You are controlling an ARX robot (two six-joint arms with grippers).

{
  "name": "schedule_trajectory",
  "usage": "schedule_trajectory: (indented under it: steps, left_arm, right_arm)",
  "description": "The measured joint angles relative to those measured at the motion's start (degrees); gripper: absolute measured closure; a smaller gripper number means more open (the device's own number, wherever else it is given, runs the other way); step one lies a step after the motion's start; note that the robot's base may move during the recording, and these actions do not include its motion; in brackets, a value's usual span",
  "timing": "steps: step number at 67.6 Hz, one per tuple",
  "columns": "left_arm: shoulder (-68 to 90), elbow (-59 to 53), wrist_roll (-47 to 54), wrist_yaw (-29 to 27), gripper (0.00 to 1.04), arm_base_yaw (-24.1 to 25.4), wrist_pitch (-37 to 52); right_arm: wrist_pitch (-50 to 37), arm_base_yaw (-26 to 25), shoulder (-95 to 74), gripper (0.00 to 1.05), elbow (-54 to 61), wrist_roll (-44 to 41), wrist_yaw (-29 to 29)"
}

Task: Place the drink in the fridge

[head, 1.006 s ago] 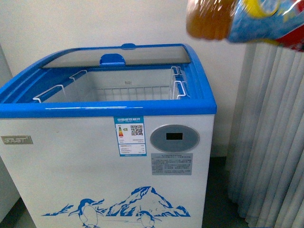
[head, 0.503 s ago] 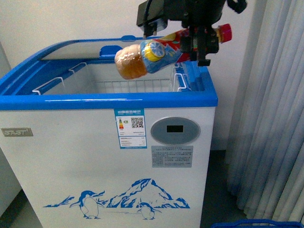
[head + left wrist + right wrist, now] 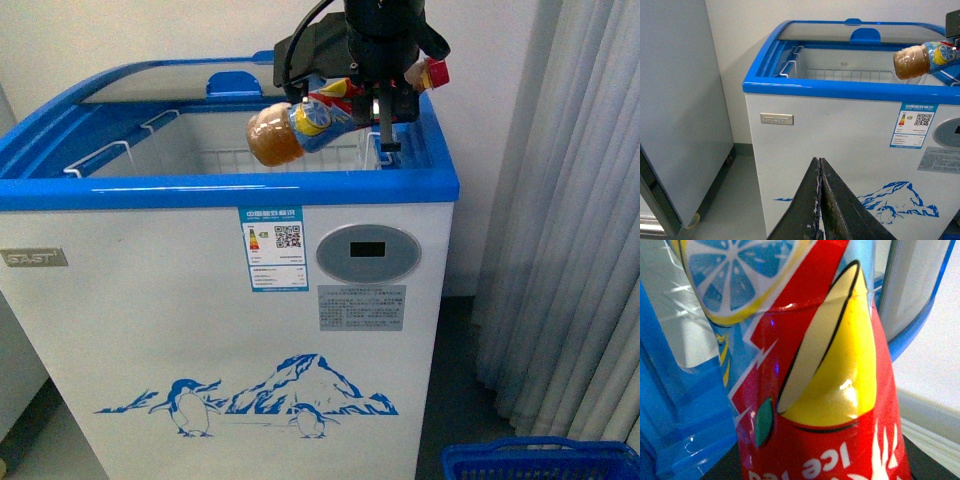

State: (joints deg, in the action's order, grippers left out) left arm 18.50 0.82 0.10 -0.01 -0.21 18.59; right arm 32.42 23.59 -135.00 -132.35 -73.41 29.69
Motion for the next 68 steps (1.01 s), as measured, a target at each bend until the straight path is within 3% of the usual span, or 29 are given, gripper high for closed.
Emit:
schedule_trajectory:
  steps: [4,12,16,21,34,42,53,60,65,66,68]
  left_arm:
    - [-1.27,0.00,0.00,0.02,1.02,0.00,-1.29]
    - [-3.43,0.00,0.00,0.00,1.02,0.00,-3.45]
    - [-5.01,0.00,0.00,0.02,1.02,0.00,-5.03]
    - [-6.10,0.00,0.00,0.00,1.02,0.00,-6.12]
    - [-10.64,0.02,0.02,-0.04,1.02,0.00,-11.56]
    - [-17.64,0.02,0.00,0.00,1.02,0.00,-18.18]
    - [-18.14,0.02,0.02,0.02,1.02,0.00,-18.45]
    - [-18.14,0.02,0.00,0.02,1.02,0.00,-18.47]
    - [-18.14,0.02,0.00,0.00,1.02,0.00,-18.49]
    - [-18.14,0.02,0.00,0.00,1.02,0.00,-18.49]
    - [-18.14,0.02,0.02,0.00,1.02,0.00,-18.51]
  right_arm:
    - [-2.14,0.26,0.90,0.49,2.86,-0.13,-1.09]
    - [-3.52,0.55,2.58,0.31,7.19,1.51,-3.15]
    - [-4.46,0.61,5.20,0.16,10.73,3.78,-4.04]
    - [-5.77,0.20,9.09,0.06,14.49,5.73,-5.18]
    - [-6.78,-2.23,27.12,0.08,30.77,16.41,-10.60]
    - [-2.12,-4.39,40.22,0.08,41.57,29.46,-13.81]
    - [16.79,-13.92,66.10,0.08,54.73,61.18,-20.35]
    - [28.92,-19.52,80.98,0.08,59.82,73.66,-26.34]
    - [34.62,-22.01,87.67,0.08,61.29,77.29,-28.30]
    - [34.36,-22.51,89.00,0.08,61.96,77.61,-28.85]
    - [25.24,-23.10,94.25,0.14,66.58,76.96,-29.18]
